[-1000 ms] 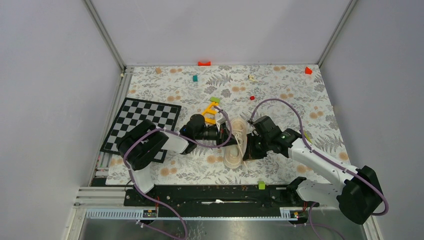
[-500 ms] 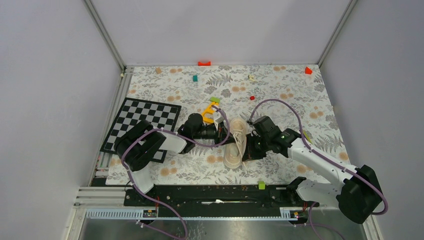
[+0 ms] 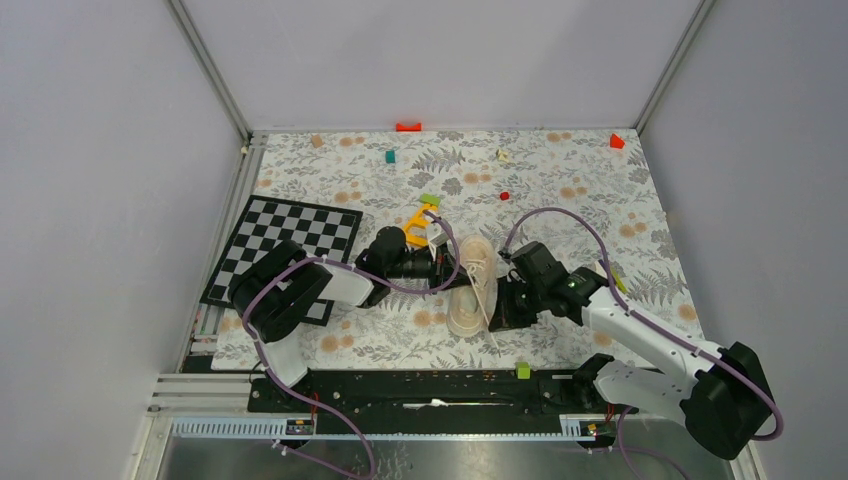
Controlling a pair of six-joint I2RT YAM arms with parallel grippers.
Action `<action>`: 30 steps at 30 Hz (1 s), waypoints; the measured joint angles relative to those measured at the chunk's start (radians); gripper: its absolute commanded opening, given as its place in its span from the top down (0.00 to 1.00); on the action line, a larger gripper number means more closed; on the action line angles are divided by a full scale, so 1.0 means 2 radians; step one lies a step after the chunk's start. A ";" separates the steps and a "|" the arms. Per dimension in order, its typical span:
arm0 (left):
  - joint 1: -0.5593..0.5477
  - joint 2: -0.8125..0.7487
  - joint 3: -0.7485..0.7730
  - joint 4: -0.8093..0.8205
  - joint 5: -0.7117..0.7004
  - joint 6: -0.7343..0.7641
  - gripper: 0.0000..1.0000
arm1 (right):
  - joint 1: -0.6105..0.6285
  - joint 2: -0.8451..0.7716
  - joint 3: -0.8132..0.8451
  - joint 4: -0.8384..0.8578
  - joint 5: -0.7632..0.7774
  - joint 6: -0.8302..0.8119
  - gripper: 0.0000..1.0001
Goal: Tie the shoes
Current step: Wrap the shoelace around the shoelace.
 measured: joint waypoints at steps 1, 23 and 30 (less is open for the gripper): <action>0.000 0.000 0.000 0.000 0.000 0.000 1.00 | 0.000 -0.002 -0.001 -0.001 0.000 0.001 1.00; -0.021 -0.012 0.001 -0.078 0.004 0.052 1.00 | 0.001 0.005 -0.004 -0.014 0.012 0.006 1.00; -0.021 -0.023 0.006 -0.111 0.004 0.075 1.00 | 0.001 0.053 0.013 0.007 0.029 0.006 1.00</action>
